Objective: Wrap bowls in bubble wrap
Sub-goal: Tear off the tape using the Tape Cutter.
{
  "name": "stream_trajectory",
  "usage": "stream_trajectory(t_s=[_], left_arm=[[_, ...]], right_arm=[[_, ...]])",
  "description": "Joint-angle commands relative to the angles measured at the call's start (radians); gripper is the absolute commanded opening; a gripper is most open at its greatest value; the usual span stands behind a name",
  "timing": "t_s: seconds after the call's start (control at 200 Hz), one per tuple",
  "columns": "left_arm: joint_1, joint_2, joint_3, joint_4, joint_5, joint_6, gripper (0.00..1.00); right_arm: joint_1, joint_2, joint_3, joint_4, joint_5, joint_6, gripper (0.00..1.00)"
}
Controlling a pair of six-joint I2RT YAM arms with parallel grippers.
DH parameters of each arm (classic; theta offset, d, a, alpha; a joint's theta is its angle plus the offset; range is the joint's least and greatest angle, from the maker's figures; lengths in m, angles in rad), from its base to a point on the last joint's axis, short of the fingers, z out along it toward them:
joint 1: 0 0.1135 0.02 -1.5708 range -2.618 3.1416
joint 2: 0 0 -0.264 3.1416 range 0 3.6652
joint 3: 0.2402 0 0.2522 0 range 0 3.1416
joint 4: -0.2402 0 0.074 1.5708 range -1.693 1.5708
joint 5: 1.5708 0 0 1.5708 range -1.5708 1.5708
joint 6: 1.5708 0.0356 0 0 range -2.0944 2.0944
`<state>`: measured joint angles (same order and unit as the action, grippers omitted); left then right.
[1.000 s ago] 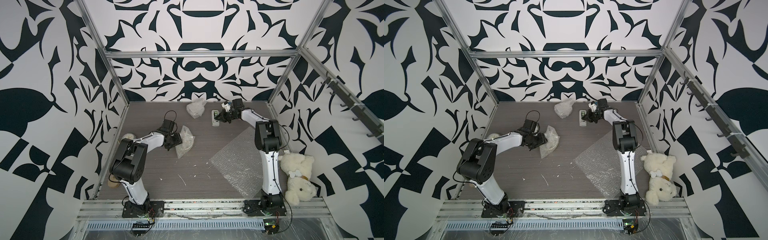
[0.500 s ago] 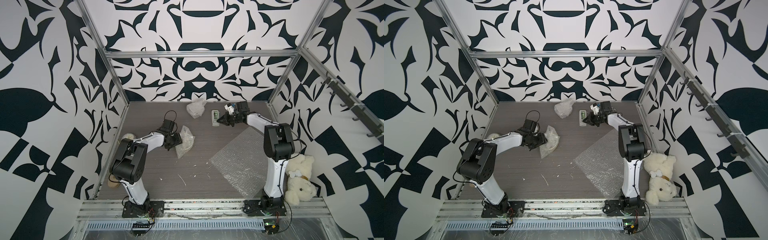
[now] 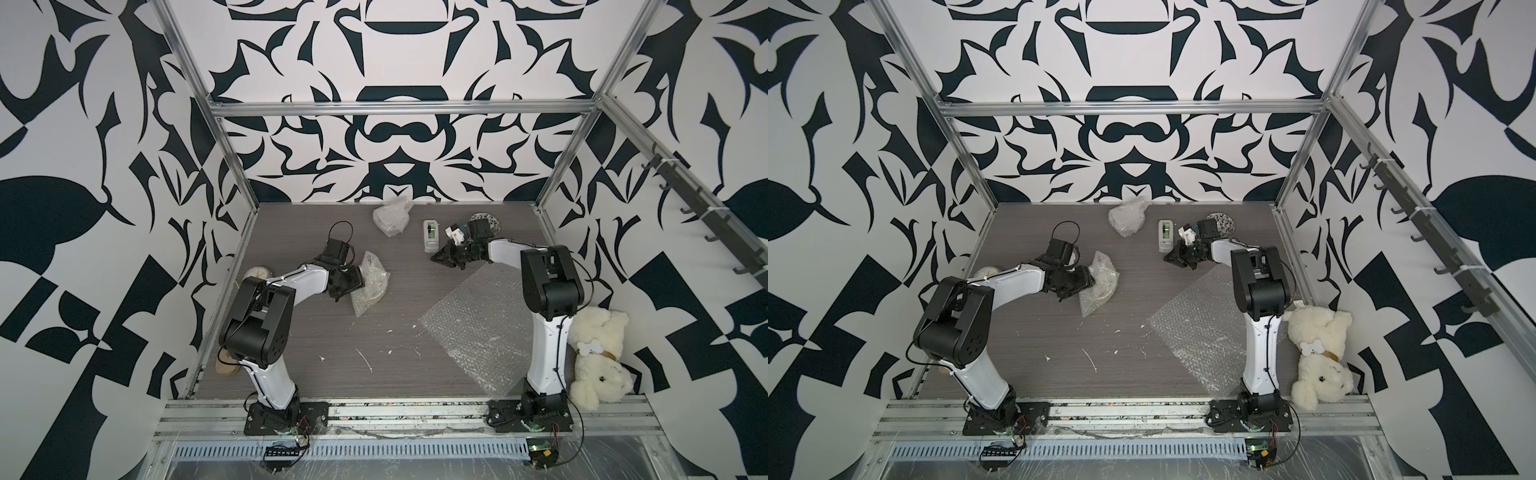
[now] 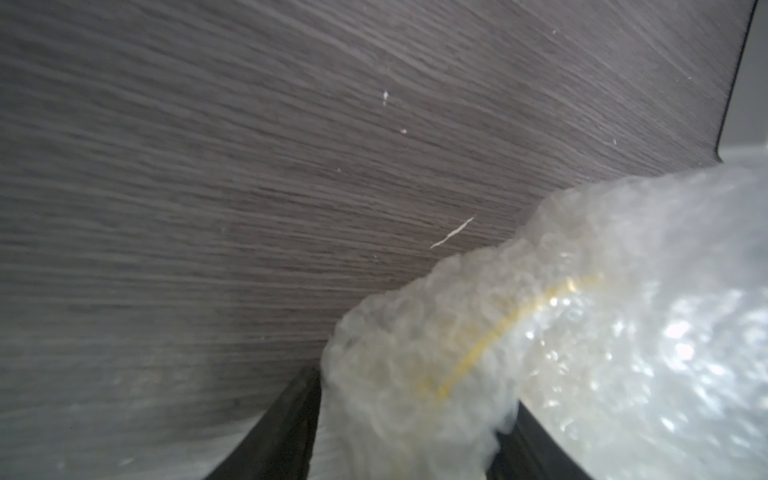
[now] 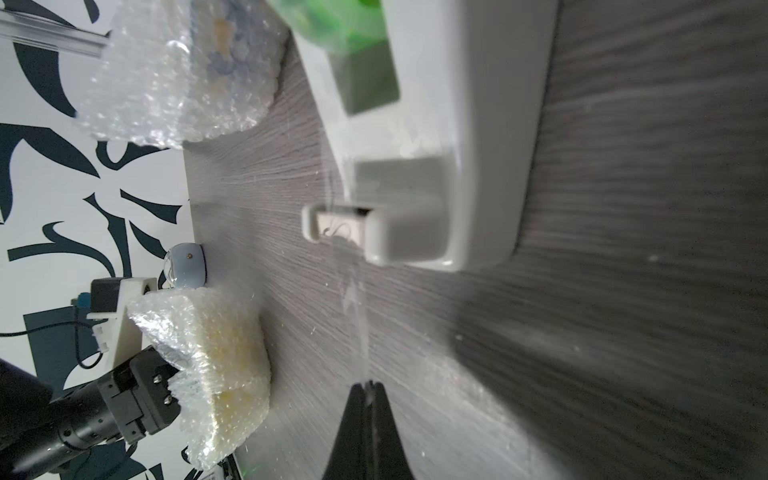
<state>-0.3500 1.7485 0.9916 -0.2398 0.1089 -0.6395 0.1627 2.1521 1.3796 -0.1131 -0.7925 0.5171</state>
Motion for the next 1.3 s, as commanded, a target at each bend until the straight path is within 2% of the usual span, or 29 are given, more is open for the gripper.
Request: stream_trajectory(t_s=[0.0,0.49,0.795,1.155,1.295], left_arm=[[-0.004,0.020,0.007,-0.046,-0.025,-0.002,0.62],[-0.011,0.030,0.009,-0.047,-0.039,0.001,0.62],[-0.013,0.029,0.002,-0.041,-0.042,0.001,0.62],[-0.013,0.028,0.001,-0.039,-0.038,-0.001,0.62],[-0.016,0.023,-0.007,-0.036,-0.040,-0.003,0.62]], right_arm=[[0.005,0.006,-0.003,0.007,-0.024,0.018,0.00],[-0.061,-0.008,-0.071,0.038,-0.004,0.060,0.00],[-0.058,0.003,-0.073,0.026,-0.019,0.071,0.00],[-0.070,-0.021,-0.044,-0.071,0.107,0.023,0.00],[-0.081,-0.023,-0.042,-0.064,0.090,0.031,0.00]])
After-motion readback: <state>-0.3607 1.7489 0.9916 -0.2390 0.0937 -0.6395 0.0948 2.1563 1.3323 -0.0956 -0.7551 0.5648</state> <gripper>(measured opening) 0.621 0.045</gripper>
